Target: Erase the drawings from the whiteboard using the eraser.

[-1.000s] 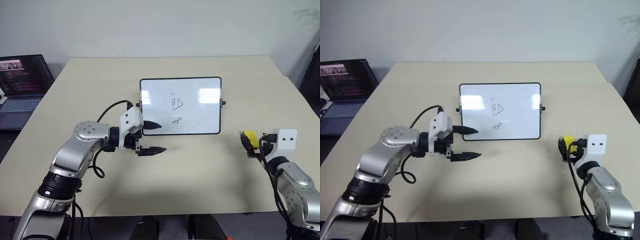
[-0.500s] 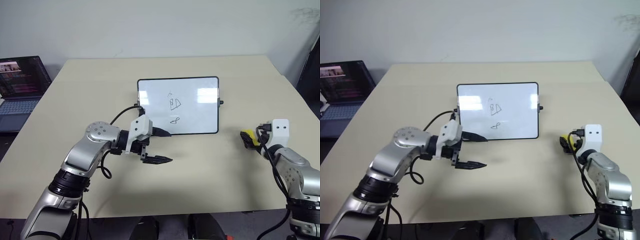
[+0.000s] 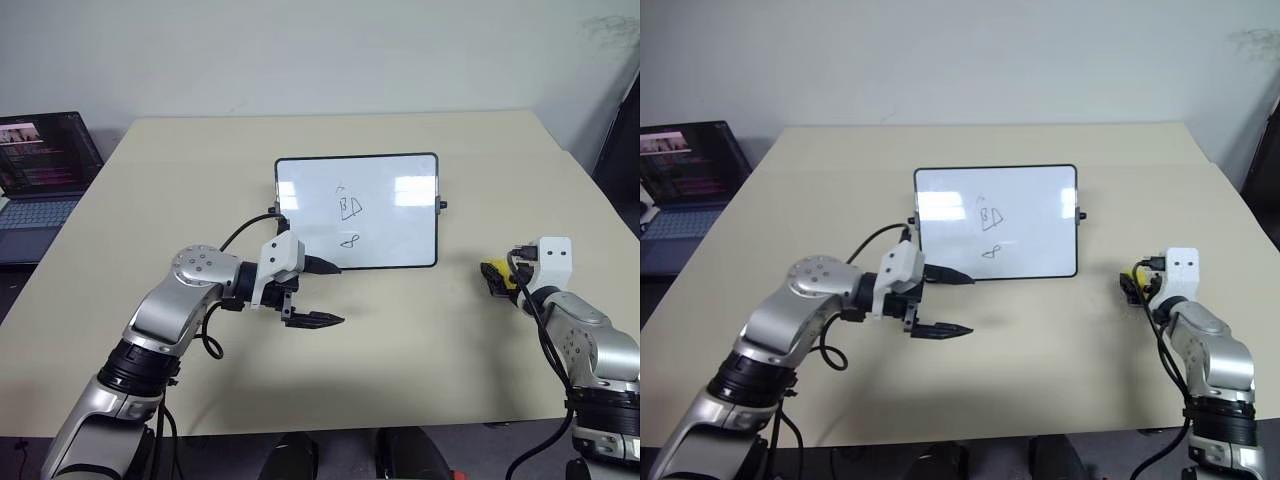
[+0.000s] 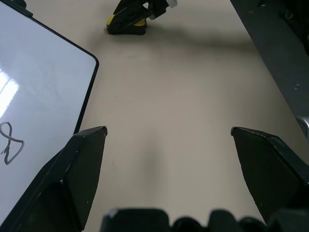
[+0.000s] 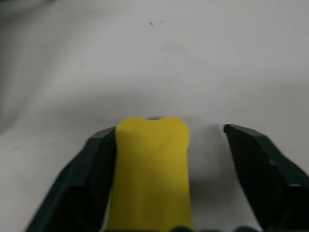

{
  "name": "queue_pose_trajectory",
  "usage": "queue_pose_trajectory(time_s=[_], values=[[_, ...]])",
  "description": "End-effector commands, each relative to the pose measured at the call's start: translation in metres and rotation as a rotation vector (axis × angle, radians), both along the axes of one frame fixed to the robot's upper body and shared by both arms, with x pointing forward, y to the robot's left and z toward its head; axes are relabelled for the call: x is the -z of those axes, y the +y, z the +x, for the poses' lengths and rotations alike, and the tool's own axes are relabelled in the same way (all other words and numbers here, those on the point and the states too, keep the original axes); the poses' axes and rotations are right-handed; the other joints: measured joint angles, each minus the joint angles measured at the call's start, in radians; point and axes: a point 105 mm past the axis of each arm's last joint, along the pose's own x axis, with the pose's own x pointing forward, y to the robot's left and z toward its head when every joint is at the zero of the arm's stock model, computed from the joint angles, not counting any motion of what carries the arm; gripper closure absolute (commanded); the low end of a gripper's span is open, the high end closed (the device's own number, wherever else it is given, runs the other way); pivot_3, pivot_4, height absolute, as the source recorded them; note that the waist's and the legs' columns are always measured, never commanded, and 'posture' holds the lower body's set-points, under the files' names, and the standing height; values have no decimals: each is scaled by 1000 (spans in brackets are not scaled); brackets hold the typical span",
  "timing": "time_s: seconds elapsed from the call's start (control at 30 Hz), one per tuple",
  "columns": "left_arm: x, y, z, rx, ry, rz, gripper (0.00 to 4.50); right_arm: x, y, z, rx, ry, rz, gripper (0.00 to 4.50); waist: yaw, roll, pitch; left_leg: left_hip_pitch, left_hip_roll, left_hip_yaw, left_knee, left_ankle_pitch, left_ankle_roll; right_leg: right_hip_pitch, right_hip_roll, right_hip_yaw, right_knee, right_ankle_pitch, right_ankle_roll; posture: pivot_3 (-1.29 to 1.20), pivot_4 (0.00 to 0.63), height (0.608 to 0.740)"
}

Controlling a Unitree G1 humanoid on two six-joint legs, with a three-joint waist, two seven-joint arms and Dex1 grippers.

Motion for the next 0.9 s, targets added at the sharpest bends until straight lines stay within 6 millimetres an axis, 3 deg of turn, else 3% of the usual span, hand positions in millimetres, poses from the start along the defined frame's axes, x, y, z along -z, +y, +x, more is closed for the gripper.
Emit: queue_pose_trajectory(time_s=[0.03, 0.13, 0.4, 0.5, 0.63, 0.9], values=[[-7, 2, -1, 1, -42, -14, 0, -7, -5, 1, 16, -26, -3, 2116, 0, 0, 0, 0, 0, 0, 0, 0, 0, 0, 0, 0, 0, 0, 0, 0, 150, 740], [-7, 3, -1, -2, -41, -13, 0, -6, -5, 0, 18, -24, 0, 3006, 0, 0, 0, 0, 0, 0, 0, 0, 0, 0, 0, 0, 0, 0, 0, 0, 150, 740], [-4, 6, 0, -49, -16, -25, 0, -7, 0, -1, 9, -35, 42, 3030, 0, 0, 0, 0, 0, 0, 0, 0, 0, 0, 0, 0, 0, 0, 0, 0, 150, 740], [-5, 14, 3, -105, -8, -36, 0, -17, 8, -1, -27, -81, 46, 3031, -1, 0, 0, 0, 0, 0, 0, 0, 0, 0, 0, 1, 0, 0, 0, 0, 150, 740], [-5, 31, 8, -219, 0, -54, 0, -54, 43, -8, -194, -243, -60, 3032, -2, 0, 0, 0, 1, 0, 0, 0, 0, -1, 1, 1, 1, 0, 0, 0, 150, 740], [-18, 54, 33, -436, -43, -104, 0, -91, 128, 0, -476, -467, -322, 3033, -3, 0, 0, 1, 1, 2, 1, 0, 0, -1, 1, 0, 1, 0, 1, 0, 150, 740]])
